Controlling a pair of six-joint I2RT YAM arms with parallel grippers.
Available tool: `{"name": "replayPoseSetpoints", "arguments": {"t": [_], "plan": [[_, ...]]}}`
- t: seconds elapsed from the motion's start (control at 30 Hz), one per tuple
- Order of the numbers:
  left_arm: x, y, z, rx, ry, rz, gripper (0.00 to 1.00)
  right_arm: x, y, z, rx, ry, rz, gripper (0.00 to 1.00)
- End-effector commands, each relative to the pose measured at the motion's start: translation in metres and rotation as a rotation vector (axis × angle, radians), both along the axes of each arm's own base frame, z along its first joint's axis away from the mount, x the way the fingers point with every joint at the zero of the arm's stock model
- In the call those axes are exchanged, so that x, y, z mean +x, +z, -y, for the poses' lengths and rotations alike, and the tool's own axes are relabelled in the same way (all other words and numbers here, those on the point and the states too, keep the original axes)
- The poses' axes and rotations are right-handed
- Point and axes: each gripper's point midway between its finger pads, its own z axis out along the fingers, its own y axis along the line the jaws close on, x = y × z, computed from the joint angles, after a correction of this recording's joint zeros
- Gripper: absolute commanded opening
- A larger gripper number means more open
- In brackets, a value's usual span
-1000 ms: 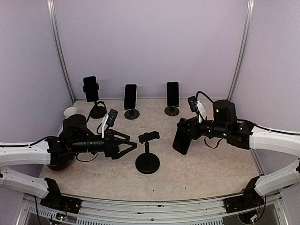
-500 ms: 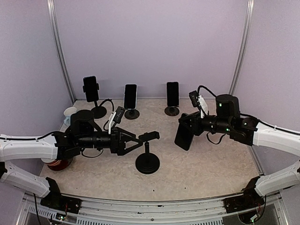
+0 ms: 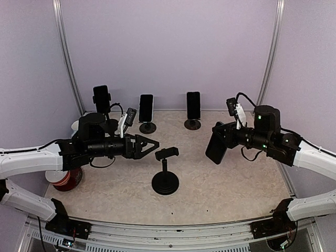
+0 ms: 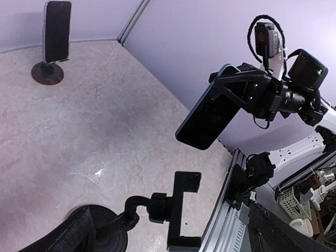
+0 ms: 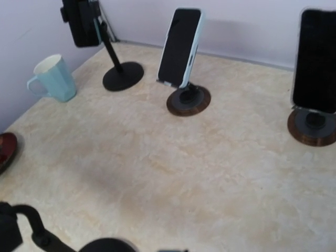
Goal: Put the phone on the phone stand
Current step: Pick up the phone stand from the center of the board.
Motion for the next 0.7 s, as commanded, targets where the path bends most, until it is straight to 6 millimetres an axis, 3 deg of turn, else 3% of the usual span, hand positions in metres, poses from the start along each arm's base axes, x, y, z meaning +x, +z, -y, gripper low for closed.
{"name": "replayPoseSetpoints", "arguments": {"t": [0.0,0.17,0.4,0.67], "plan": [[-0.004,-0.026,-0.019,0.058,0.047,-0.015,0.99,0.004,0.011,-0.011,0.037,0.048,0.068,0.00],[-0.030,-0.017,-0.030,-0.034,-0.006,-0.005,0.99,0.002,0.013,-0.022,0.066,0.093,0.005,0.00],[-0.056,-0.028,-0.045,-0.109,-0.039,-0.033,0.99,0.002,0.026,-0.033,0.022,0.148,-0.013,0.00],[-0.061,-0.020,-0.040,-0.166,-0.037,0.009,0.96,0.000,0.059,-0.046,0.010,0.238,0.053,0.00]]}}
